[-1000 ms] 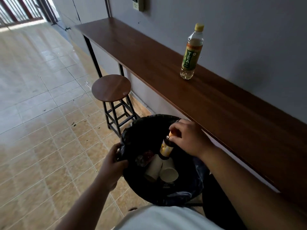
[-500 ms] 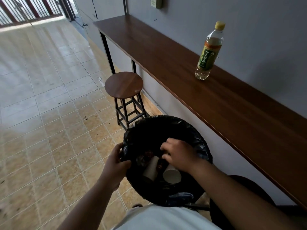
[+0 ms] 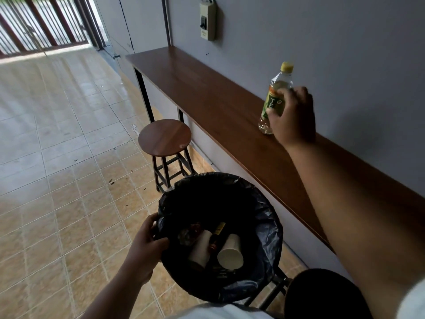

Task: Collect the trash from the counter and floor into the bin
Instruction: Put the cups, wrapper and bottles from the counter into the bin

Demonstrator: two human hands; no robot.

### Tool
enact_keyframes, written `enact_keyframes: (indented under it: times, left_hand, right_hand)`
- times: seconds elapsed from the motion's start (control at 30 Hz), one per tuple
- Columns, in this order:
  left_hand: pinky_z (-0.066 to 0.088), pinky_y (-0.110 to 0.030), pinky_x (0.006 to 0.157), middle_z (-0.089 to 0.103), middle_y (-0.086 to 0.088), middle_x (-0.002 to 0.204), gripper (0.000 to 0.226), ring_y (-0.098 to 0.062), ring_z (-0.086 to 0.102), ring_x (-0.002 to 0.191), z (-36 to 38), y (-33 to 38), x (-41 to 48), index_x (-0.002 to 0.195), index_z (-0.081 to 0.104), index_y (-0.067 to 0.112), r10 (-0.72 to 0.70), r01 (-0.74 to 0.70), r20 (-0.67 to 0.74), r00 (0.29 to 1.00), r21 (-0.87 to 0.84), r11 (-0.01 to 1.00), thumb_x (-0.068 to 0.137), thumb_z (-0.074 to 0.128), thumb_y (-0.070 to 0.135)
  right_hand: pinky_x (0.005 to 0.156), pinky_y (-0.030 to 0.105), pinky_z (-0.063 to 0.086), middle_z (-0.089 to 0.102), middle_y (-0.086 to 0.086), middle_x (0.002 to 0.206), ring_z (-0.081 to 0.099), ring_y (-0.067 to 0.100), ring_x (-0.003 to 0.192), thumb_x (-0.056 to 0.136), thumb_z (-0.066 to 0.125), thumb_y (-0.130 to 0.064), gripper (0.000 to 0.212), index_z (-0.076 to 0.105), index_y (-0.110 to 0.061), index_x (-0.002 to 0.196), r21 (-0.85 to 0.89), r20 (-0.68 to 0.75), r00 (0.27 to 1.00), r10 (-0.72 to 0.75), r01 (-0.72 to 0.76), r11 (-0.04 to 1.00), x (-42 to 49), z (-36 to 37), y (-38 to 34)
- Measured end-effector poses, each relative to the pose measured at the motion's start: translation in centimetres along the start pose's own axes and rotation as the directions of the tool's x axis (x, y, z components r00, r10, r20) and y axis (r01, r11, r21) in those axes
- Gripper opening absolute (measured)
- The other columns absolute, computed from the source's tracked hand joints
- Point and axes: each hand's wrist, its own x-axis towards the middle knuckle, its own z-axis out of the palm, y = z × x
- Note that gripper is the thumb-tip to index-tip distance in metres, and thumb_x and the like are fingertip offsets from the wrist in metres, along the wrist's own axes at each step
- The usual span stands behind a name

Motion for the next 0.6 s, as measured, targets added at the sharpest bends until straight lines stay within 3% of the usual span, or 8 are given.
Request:
enact_keyframes:
  times: [0.13, 0.27, 0.33, 0.43, 0.6]
  left_hand:
    - [0.055, -0.039, 0.058, 0.061, -0.023, 0.109, 0.065, -0.031, 0.069, 0.079, 0.6, 0.4, 0.1, 0.117, 0.055, 0.021, 0.016, -0.016, -0.007, 1.0, -0.003, 1.0, 0.058, 0.057, -0.005]
    - [0.055, -0.036, 0.054, 0.061, -0.022, 0.108, 0.065, -0.03, 0.069, 0.08, 0.9, 0.7, 0.1, 0.118, 0.055, 0.02, 0.019, -0.019, -0.006, 1.0, -0.028, 0.999, 0.058, 0.058, -0.005]
    - [0.056, -0.036, 0.055, 0.061, -0.022, 0.108, 0.066, -0.03, 0.07, 0.08, 1.0, 0.7, 0.2, 0.12, 0.054, 0.019, 0.021, -0.021, -0.006, 1.0, -0.03, 0.999, 0.059, 0.059, -0.005]
    - [0.057, -0.041, 0.06, 0.061, -0.023, 0.11, 0.067, -0.035, 0.069, 0.085, 0.9, 0.6, 0.2, 0.121, 0.054, 0.02, 0.027, -0.028, -0.018, 0.999, -0.018, 0.999, 0.059, 0.058, -0.006]
    - [0.057, -0.038, 0.058, 0.06, -0.023, 0.113, 0.071, -0.036, 0.068, 0.089, 0.7, 0.3, -0.1, 0.127, 0.05, 0.017, 0.02, -0.021, -0.043, 0.999, -0.012, 1.0, 0.059, 0.056, -0.006]
  right_hand:
    - [0.093, 0.042, 0.045, 0.038, 0.016, 0.141, 0.041, 0.037, 0.123, 0.083, 0.057, -0.02, 0.047, 0.048, -0.016, 0.129, -0.074, -0.035, 0.999, 0.035, -0.038, 0.997, 5.0, 0.6, 0.6]
    - [0.105, 0.044, 0.036, 0.018, 0.019, 0.155, 0.031, 0.04, 0.134, 0.088, 0.055, -0.018, 0.066, 0.026, -0.015, 0.147, -0.125, 0.159, 0.98, 0.119, -0.1, 0.987, 7.4, 1.6, 0.8]
    - [0.104, 0.046, 0.037, 0.027, 0.02, 0.15, 0.035, 0.041, 0.13, 0.089, 0.055, -0.019, 0.064, 0.026, -0.013, 0.147, -0.133, 0.199, 0.972, 0.129, -0.103, 0.986, 7.8, 2.0, 1.0]
    - [0.091, 0.046, 0.046, 0.047, 0.023, 0.128, 0.05, 0.043, 0.114, 0.089, 0.051, -0.019, 0.041, 0.043, -0.009, 0.128, -0.083, 0.083, 0.993, 0.086, -0.079, 0.993, 7.2, 1.6, 0.5]
    - [0.083, 0.039, 0.047, 0.056, 0.018, 0.119, 0.058, 0.035, 0.105, 0.089, 0.057, -0.027, 0.032, 0.052, -0.011, 0.116, 0.005, -0.016, 0.998, -0.054, 0.054, 0.999, 3.6, -0.5, -1.2]
